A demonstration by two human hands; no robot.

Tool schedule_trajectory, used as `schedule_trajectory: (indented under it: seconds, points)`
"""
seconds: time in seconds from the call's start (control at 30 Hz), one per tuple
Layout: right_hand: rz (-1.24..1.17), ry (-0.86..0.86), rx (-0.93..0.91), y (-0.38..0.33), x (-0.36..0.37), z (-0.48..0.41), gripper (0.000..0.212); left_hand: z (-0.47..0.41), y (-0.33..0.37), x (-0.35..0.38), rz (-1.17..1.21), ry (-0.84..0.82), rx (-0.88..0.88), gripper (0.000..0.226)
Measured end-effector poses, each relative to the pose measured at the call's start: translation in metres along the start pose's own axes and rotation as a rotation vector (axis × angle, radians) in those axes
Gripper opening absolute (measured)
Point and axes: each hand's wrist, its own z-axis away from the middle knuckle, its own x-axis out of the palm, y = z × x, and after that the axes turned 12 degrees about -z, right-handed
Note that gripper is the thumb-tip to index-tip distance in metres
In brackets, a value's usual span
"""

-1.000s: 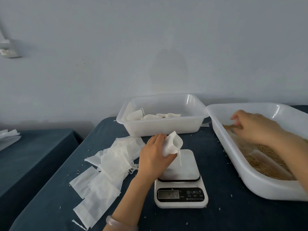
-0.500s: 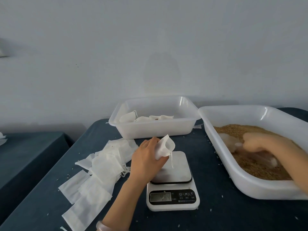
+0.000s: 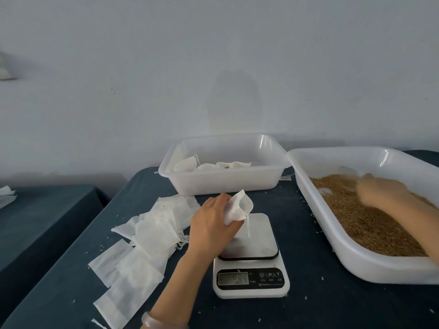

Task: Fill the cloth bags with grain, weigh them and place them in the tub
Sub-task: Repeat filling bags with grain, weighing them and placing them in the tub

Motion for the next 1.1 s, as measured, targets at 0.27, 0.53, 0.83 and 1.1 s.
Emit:
schedule_trajectory:
  seconds: [0.27,0.53,0.83,1.1]
  points:
    - [-0.311,-0.168,-0.283,-0.026,0.02,-0.003,0.04,0.001,0.0,0.0,-0.014,-0.048,-0.002,0.03]
    - [-0.738,-0.292,-0.026,-0.006,0.006,-0.01,0.051,0.001,0.0,0.0,0.078,-0.101,-0.072,0.023]
    - [-0.624,-0.066,-0.18,0.0,-0.003,-0.018,0.036,0.0,-0.001,0.0,0.376,-0.164,-0.235,0.038]
    - [-0.585,0.016,-0.589,-0.019,-0.018,0.014,0.016,-0.003,-0.009,0.003,0.378,-0.244,-0.254,0.031]
